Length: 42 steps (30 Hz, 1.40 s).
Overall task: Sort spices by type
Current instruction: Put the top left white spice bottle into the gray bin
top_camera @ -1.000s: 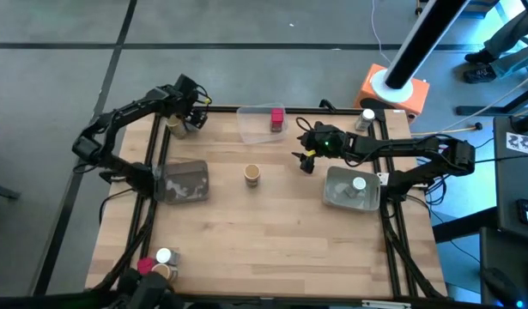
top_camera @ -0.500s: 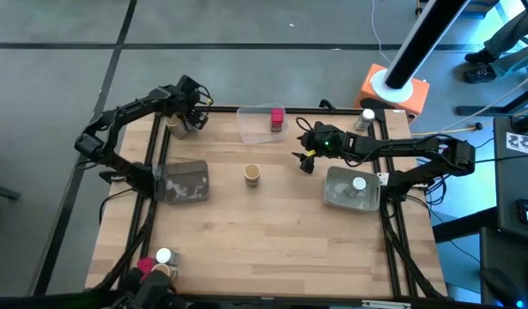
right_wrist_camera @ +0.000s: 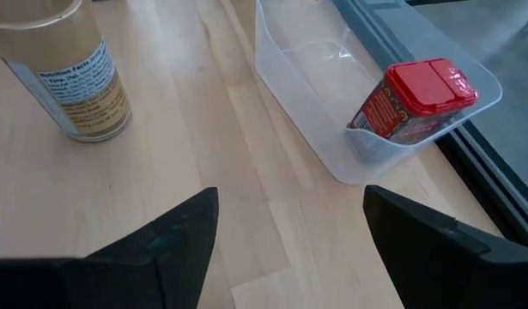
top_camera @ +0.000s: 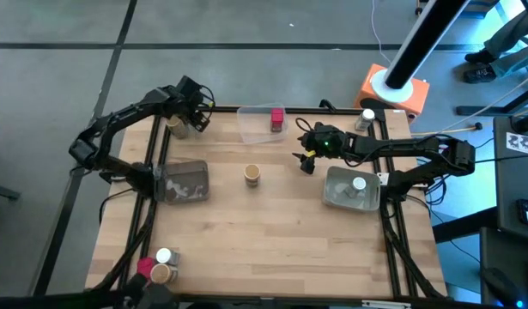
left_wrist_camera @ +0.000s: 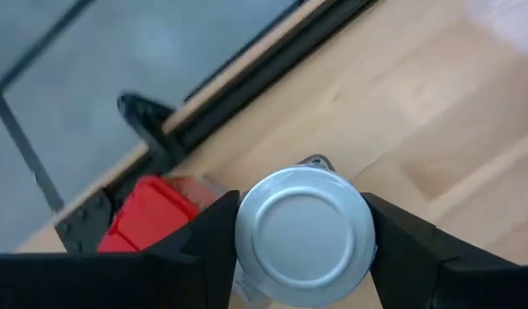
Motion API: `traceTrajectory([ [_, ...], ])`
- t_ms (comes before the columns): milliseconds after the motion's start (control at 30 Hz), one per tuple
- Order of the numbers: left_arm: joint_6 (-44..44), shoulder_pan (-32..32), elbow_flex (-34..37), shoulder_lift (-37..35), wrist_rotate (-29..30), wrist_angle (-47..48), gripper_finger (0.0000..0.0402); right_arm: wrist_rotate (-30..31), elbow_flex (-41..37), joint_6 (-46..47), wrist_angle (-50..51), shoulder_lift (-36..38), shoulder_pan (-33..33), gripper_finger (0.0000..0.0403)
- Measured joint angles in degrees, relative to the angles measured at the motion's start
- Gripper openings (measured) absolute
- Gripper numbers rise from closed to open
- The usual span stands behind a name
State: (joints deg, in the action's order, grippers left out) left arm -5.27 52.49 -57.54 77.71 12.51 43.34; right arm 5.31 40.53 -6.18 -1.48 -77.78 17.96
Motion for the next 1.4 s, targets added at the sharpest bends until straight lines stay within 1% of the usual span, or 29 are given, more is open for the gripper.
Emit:
traceTrajectory([
  [167, 0.63, -5.67, -2.25, -3.52, 0.05, 1.63, 0.0191, -2.03, 0.02, 1.52, -0.76, 0.0, 0.0, 0.0289],
  [300, 1.63, -11.46, -3.65, -5.56, 0.0, 1.82, 0.0191, -6.92, 0.7, 3.41, -0.49, 0.04, -0.54, 0.0289],
  [333, 1.99, -12.98, -4.17, -5.89, 0.05, 2.09, 0.0192, -7.2, 0.79, 3.42, -0.39, 0.04, -1.04, 0.0289],
  [467, 3.18, -19.99, -5.92, -6.56, 0.14, 1.47, 0.0192, -7.36, 2.16, 2.78, 0.66, 0.04, -3.88, 0.0289],
  [667, 3.36, -30.44, -5.95, -6.51, 0.09, -5.55, 0.0193, -6.17, 5.54, 3.0, 5.59, 0.26, -9.31, 0.0289],
  [833, 6.56, -38.13, -5.95, -6.43, 0.14, -11.21, 0.0194, -4.26, 7.63, 4.7, 6.15, 2.37, -13.4, 0.0289],
  [1000, 8.64, -44.83, -6.01, -4.35, 0.3, -17.75, 0.0195, -0.19, 7.69, 6.52, 11.01, 8.55, -17.61, 0.0289],
  [1133, 9.81, -48.88, -6.73, -1.1, 0.29, -20.56, 0.0195, 2.25, 7.69, 9.87, 17.97, 13.57, -21.09, 0.0289],
  [1233, 10.88, -51.24, -9.59, 2.76, 0.31, -20.69, 0.0195, 3.43, 7.69, 12.66, 22.84, 15.81, -23.44, 0.0289],
  [1400, 11.0, -54.54, -17.77, 11.39, 0.35, -17.66, 0.0195, 7.13, 7.69, 15.58, 27.01, 16.6, -26.76, 0.0289],
])
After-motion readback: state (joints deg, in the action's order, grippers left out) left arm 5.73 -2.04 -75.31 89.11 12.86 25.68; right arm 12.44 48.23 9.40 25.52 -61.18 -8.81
